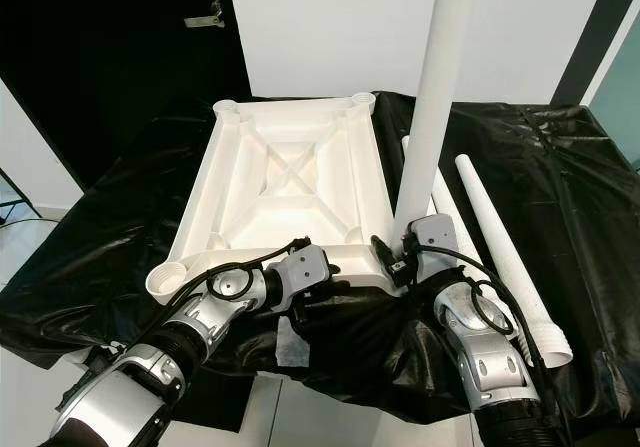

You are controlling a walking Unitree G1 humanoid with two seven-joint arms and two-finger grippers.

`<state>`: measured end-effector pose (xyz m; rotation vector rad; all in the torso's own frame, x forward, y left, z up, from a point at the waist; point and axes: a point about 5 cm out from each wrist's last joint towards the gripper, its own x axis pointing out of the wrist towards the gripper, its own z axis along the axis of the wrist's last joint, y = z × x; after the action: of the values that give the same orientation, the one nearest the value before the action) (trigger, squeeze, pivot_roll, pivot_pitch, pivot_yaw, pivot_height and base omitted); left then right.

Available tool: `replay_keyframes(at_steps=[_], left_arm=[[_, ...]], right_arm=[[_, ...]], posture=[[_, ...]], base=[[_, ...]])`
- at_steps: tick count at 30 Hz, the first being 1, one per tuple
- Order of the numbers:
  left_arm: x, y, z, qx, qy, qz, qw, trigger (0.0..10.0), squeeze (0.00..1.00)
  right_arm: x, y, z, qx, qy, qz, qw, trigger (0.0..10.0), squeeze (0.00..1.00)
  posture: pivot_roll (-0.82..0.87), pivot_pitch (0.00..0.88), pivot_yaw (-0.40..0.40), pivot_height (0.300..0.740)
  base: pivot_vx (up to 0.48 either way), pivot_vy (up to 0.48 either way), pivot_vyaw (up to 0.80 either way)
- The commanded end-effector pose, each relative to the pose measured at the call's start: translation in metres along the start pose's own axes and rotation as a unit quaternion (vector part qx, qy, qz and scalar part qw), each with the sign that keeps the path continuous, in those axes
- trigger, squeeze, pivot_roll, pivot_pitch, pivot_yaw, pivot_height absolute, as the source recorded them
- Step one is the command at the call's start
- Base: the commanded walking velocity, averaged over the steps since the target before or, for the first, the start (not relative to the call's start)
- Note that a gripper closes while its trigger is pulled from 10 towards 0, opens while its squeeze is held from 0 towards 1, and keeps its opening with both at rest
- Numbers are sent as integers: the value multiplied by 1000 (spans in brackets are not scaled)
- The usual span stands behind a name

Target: Building children table

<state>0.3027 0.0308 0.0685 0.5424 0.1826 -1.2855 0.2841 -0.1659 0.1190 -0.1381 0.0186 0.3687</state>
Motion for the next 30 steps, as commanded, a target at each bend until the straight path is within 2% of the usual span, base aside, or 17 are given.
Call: replay_keyframes(at_steps=[1, 2, 3, 5, 6, 9, 11, 14, 18, 19, 22, 23, 24, 26, 28, 29, 30], left_arm=[[-1, -42, -47, -67, 96, -90, 989, 10000, 0], [-1, -42, -47, -67, 96, -90, 989, 10000, 0], [-1, -42, -47, -67, 96, -90, 989, 10000, 0], [-1, -41, -47, -67, 97, -87, 989, 10000, 0], [-1, -41, -47, -67, 97, -87, 989, 10000, 0], [-3, -39, -48, -66, 98, -84, 989, 10000, 0], [-3, -39, -48, -66, 98, -84, 989, 10000, 0], [-4, -40, -49, -67, 99, -85, 989, 10000, 0], [-4, -39, -49, -67, 100, -84, 989, 10000, 0], [-4, -39, -49, -67, 100, -83, 989, 10000, 0], [-4, -38, -49, -66, 100, -83, 989, 10000, 0], [-4, -38, -49, -66, 100, -83, 989, 10000, 0], [-4, -38, -49, -66, 100, -83, 989, 10000, 0], [-4, -39, -48, -65, 99, -83, 989, 10000, 0], [-4, -39, -48, -65, 99, -84, 989, 10000, 0], [-3, -39, -48, -65, 99, -84, 989, 10000, 0], [-3, -39, -48, -65, 99, -85, 989, 10000, 0]], right_arm=[[2, 13, -14, 56, 22, -20, 998, 0, 0], [0, 9, -14, 77, 17, -65, 995, 0, 0], [0, 9, -14, 77, 17, -65, 995, 0, 0], [-15, 2, -17, 75, 7, -183, 980, 0, 0], [-15, 2, -17, 75, 7, -183, 980, 0, 0], [-21, 2, -19, 55, 9, -254, 966, 0, 0], [-21, 2, -19, 55, 9, -254, 966, 0, 0], [-16, 2, -17, 36, 5, -290, 956, 0, 0], [-14, 3, -15, 31, 1, -290, 957, 0, 0], [-13, 4, -14, 30, 0, -284, 958, 1569, 0], [-12, 5, -14, 30, -1, -283, 959, 1569, 0], [-12, 6, -13, 29, -2, -282, 959, 10000, 1000], [-12, 6, -13, 29, -2, -282, 959, 10000, 1000], [-8, 16, -11, 36, -12, -231, 972, 10000, 1000], [-7, 18, -11, 35, -12, -215, 976, 10000, 1000], [-6, 20, -11, 33, -14, -187, 982, 10000, 106], [-5, 21, -11, 32, -15, -167, 985, 10000, 106]], posture=[[-52, 0, 16, 740], [-52, 0, 16, 740], [-52, 0, 16, 740], [-40, 0, 10, 740], [-40, 0, 10, 740], [-32, 0, 12, 740], [-32, 0, 12, 740], [-31, 0, 17, 740], [-30, 0, 17, 740], [-29, 0, 17, 740], [-29, 0, 17, 740], [-29, 0, 17, 740], [-29, 0, 17, 740], [-36, 0, 18, 740], [-36, 0, 18, 740], [-42, 0, 19, 740], [-42, 0, 19, 740]], base=[[0, 0, 0], [0, 0, 0], [0, 0, 0], [0, 0, 0], [0, 0, 0], [0, 0, 0], [0, 0, 0], [0, 0, 0], [0, 0, 0], [0, 0, 0], [0, 0, 0], [0, 0, 0], [0, 0, 0], [0, 0, 0], [0, 0, 0], [0, 0, 0], [0, 0, 0]])
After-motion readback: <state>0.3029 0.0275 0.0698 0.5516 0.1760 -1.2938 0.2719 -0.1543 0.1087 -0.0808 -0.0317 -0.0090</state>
